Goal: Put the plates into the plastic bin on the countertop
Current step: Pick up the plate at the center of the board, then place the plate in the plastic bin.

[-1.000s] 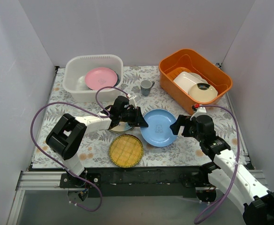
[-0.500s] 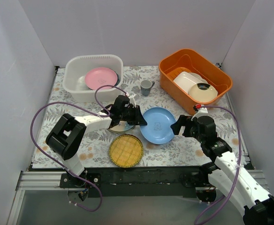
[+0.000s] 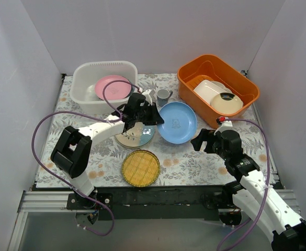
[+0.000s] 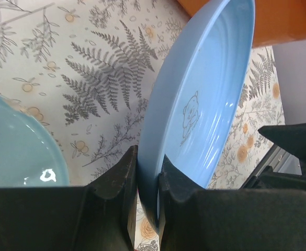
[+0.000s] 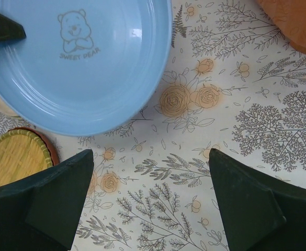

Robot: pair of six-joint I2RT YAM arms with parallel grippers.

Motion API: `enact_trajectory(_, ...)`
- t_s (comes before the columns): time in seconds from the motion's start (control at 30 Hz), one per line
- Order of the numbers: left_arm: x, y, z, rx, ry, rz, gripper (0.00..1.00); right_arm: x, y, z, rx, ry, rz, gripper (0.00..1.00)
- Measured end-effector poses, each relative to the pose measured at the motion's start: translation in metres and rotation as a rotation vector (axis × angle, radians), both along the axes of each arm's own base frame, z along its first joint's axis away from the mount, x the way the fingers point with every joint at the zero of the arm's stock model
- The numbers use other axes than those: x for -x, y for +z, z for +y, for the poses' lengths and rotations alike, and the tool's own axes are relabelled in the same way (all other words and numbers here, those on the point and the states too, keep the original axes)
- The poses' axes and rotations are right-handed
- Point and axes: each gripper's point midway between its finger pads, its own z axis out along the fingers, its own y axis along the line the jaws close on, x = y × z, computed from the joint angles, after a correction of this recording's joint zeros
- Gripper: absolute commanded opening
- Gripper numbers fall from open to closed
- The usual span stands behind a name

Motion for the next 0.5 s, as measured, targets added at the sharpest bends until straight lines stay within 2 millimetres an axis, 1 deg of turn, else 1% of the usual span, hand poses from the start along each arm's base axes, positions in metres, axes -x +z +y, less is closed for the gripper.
enact_trajectory(0.13, -0.014, 0.009, 0.009, -0.001, 0.032, -0.014, 0.00, 0.000, -0.001, 0.000, 0.001, 0.001, 0.002, 0.98)
enact_trajectory(0.27, -0.031, 0.020, 0.023, 0.000, 0.074, -0.031, 0.00, 0.003, -0.010, 0.000, 0.009, 0.006, 0.029, 0.98)
enact_trajectory(0.37, -0.046, 0.033, 0.042, 0.014, 0.123, -0.049, 0.00, 0.004, -0.016, 0.000, 0.015, 0.006, 0.044, 0.98)
enact_trajectory(0.5, -0.070, 0.051, 0.075, 0.045, 0.213, -0.074, 0.00, 0.005, -0.020, -0.001, 0.019, 0.007, 0.052, 0.98)
